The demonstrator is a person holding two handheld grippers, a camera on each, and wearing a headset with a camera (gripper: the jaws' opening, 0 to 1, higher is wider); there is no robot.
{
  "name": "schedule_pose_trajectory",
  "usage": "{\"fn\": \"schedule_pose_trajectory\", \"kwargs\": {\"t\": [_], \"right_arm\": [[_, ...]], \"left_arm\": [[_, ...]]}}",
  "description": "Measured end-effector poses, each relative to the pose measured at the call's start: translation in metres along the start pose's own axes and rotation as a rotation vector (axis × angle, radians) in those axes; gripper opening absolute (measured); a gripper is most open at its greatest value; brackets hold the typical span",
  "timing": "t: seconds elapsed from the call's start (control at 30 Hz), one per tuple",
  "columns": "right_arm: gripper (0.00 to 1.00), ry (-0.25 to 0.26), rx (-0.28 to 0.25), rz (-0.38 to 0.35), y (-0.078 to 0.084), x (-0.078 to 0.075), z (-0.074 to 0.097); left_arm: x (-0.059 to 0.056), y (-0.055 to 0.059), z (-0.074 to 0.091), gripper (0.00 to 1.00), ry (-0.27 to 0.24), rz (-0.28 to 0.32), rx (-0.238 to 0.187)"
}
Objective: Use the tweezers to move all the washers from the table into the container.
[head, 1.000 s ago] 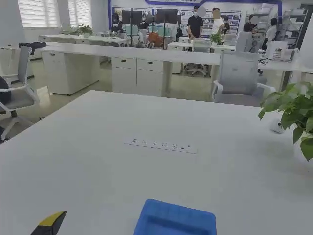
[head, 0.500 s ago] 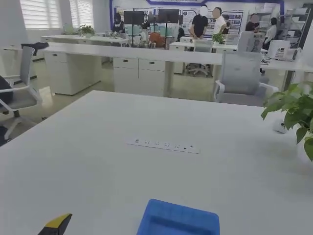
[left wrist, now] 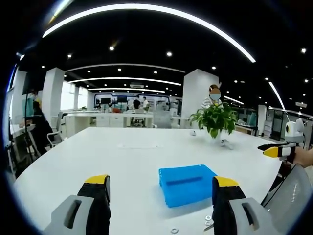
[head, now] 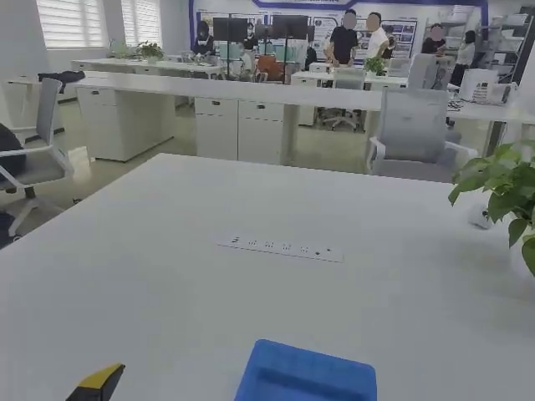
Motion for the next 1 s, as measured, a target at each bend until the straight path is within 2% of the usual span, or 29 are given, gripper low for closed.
{"fn": "schedule_pose_trajectory", "kwargs": {"t": [0.87,1.0], "right_arm": [[0.81,0.012,-0.006,-0.001,0.0020,-0.0054,0.0019],[0.82,0.000,0.020,0.003,0.0048,-0.0039,-0.0004]], "left_arm": [[-0.0009,0.0025,-0.0004,0.86,0.008,-0.011,0.018],[-0.0010,0.0029,-0.0005,0.84,0.007,-0.008,0.022]]}}
Point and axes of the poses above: the centre of the closed fingertips' face, and the gripper's own axes: z roughly backward along the fingers, x roughly to its left, y roughly out of its underside, the point moved 7 cm from there along z, roughly backward along the fingers, and after that the axes turned 7 degrees about -y, right-handed, at the moved point
